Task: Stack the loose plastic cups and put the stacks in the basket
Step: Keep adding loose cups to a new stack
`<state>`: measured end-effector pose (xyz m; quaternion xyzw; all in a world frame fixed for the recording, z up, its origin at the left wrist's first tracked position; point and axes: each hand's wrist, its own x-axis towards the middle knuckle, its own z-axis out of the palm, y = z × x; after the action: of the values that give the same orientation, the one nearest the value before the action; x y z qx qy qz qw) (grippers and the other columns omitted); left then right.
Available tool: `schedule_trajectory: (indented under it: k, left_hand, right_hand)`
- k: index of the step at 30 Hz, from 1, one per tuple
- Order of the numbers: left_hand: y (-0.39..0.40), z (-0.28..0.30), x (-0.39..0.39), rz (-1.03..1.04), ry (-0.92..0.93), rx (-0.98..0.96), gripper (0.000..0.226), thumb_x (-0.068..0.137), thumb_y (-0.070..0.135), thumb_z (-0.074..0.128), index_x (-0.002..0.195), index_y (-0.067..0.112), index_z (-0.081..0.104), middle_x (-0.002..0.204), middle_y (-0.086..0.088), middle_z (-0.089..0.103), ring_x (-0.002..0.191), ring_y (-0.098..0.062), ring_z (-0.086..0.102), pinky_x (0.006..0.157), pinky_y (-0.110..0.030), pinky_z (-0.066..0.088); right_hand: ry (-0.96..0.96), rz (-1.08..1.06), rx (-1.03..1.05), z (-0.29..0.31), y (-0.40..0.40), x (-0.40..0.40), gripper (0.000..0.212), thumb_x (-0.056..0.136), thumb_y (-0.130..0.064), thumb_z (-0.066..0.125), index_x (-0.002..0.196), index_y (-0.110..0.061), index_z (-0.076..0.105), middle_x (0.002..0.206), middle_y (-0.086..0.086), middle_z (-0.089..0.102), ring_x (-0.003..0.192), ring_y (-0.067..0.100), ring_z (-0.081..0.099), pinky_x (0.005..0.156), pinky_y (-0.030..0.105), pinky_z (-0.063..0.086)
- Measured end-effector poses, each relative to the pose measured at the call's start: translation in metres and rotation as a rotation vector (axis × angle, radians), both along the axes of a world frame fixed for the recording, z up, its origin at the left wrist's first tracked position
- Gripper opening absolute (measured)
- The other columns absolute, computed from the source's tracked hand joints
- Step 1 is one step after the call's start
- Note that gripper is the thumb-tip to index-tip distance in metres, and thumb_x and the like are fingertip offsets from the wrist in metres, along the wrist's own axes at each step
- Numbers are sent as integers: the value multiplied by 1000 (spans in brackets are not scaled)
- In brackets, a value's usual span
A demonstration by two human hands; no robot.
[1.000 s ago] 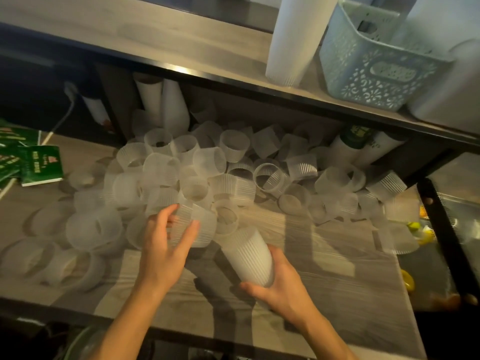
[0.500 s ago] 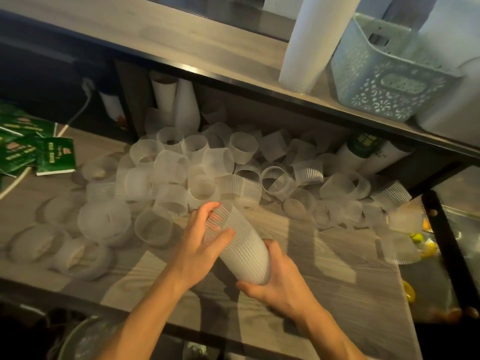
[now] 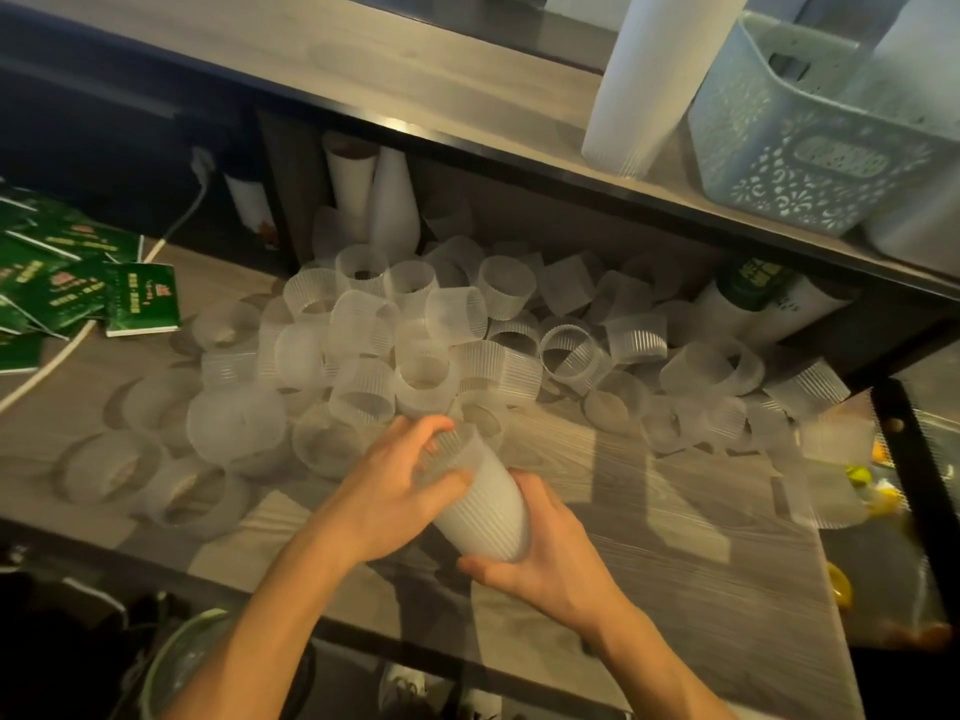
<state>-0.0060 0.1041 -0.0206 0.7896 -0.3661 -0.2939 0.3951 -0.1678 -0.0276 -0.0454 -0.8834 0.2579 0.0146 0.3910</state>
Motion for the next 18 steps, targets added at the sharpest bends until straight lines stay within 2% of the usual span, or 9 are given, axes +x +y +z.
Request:
schedule_trajectory:
  k: [3,4,6,7,9,12,15,18]
  left_hand:
    - [1,-3,-14,-70,193,-65,83,73,76,47,145,39,33,136,23,35,127,11,33,104,-16,30]
    - [1,-4,-17,-59,246,-90,84,71,78,46,145,41,32,138,25,34,127,14,32,104,-14,29]
    - [5,-9,-16,45,250,-147,72,70,78,47,135,47,40,133,23,41,121,15,40,97,-10,34]
    - [9,-13,-14,154,193,-178,65,71,77,49,129,46,45,128,20,46,117,10,46,95,-13,37]
    - [21,-20,-7,393,-35,-204,57,79,69,57,125,35,53,116,13,54,108,-2,53,90,-20,42]
    - [45,-28,8,663,-364,-137,47,85,40,68,124,16,55,112,0,53,105,-20,53,86,-33,43]
    - [71,-43,24,783,-552,101,61,79,26,78,130,6,51,126,-20,50,114,-41,46,93,-53,40]
    - [92,-56,32,797,-634,292,77,73,28,82,135,3,45,136,-24,43,120,-46,40,94,-61,37]
  right_hand:
    - [-28,-36,16,0,2,5,76,64,-61,80,123,-39,36,117,-21,48,105,1,53,86,28,50]
    - [-27,-40,14,0,1,6,77,64,-62,79,123,-39,36,118,-21,48,105,1,53,86,29,51]
    - [-16,-41,5,-1,0,5,81,63,-63,79,126,-36,36,119,-18,48,105,3,53,87,30,51]
    - [-11,-44,-1,-2,0,5,82,63,-63,79,128,-35,36,120,-16,48,106,4,53,87,31,51]
    - [3,-52,-7,-3,-1,5,84,64,-62,78,130,-33,36,121,-14,47,107,7,52,88,31,50]
    - [15,-42,-13,-5,2,10,85,67,-61,79,133,-31,34,123,-12,47,108,9,51,88,32,49]
    - [18,-10,2,-7,7,15,86,69,-60,79,135,-29,34,126,-10,46,110,10,50,89,31,48]
    - [15,17,20,-9,11,18,86,70,-60,79,136,-29,33,126,-12,45,110,10,50,89,31,48]
